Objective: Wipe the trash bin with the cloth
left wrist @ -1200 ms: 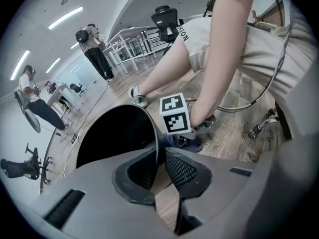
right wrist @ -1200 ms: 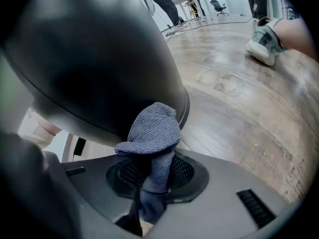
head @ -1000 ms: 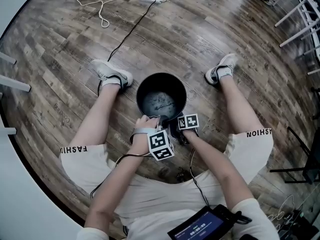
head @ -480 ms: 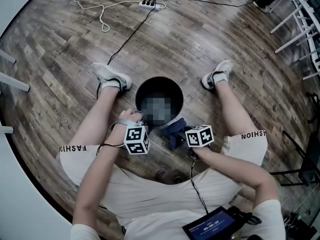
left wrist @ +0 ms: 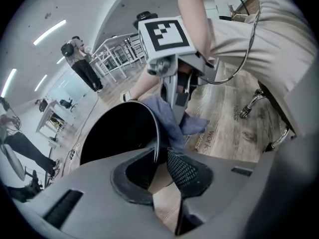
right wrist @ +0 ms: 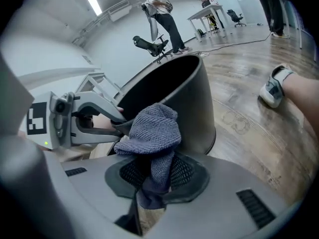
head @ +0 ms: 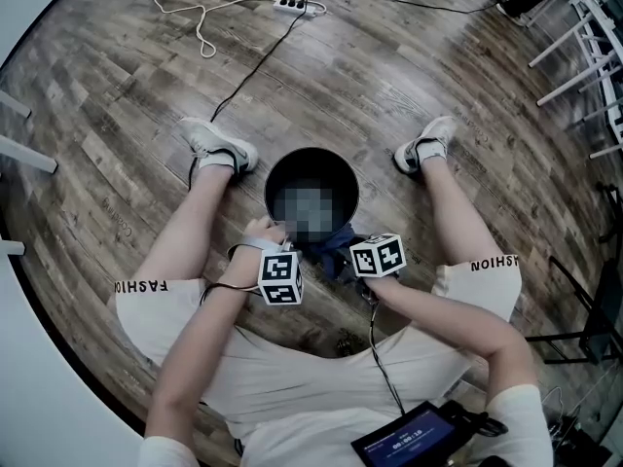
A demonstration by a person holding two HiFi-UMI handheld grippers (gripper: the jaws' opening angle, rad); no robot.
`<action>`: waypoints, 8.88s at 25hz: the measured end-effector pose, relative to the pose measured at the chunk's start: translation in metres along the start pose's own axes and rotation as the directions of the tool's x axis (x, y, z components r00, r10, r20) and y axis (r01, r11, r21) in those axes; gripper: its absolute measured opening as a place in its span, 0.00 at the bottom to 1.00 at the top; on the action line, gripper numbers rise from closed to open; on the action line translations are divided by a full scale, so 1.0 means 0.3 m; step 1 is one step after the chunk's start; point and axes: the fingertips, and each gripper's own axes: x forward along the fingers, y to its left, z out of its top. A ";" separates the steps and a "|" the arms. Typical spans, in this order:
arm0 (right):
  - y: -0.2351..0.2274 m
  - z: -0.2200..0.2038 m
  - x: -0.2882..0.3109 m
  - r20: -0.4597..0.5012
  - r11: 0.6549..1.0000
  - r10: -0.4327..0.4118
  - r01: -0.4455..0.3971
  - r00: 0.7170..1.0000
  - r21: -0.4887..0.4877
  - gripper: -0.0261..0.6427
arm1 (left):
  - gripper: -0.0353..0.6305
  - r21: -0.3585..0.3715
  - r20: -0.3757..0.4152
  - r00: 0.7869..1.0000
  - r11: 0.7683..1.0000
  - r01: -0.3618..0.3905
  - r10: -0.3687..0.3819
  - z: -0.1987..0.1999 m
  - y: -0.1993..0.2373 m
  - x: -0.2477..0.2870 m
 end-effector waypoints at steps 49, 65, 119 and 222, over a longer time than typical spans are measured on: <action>0.020 0.047 -0.071 -0.027 0.998 0.005 -0.006 1.000 -0.055 0.17 | 0.20 -0.049 -0.027 0.999 0.998 0.026 -0.027 -0.029 0.002 -0.017; -0.344 -0.164 0.286 -0.153 0.999 -0.047 0.050 0.987 0.014 0.17 | 0.14 -0.166 -0.086 0.995 0.985 0.042 -0.057 0.045 -0.025 0.018; -0.465 -0.222 0.335 -0.196 0.982 -0.078 0.110 0.977 0.156 0.17 | 0.15 -0.115 -0.182 0.983 0.993 -0.026 0.005 0.081 -0.055 0.058; -0.154 -0.097 -0.051 -0.140 0.997 0.008 0.004 0.990 0.079 0.17 | 0.31 -0.006 -0.090 0.996 1.000 0.027 -0.027 -0.072 -0.038 -0.041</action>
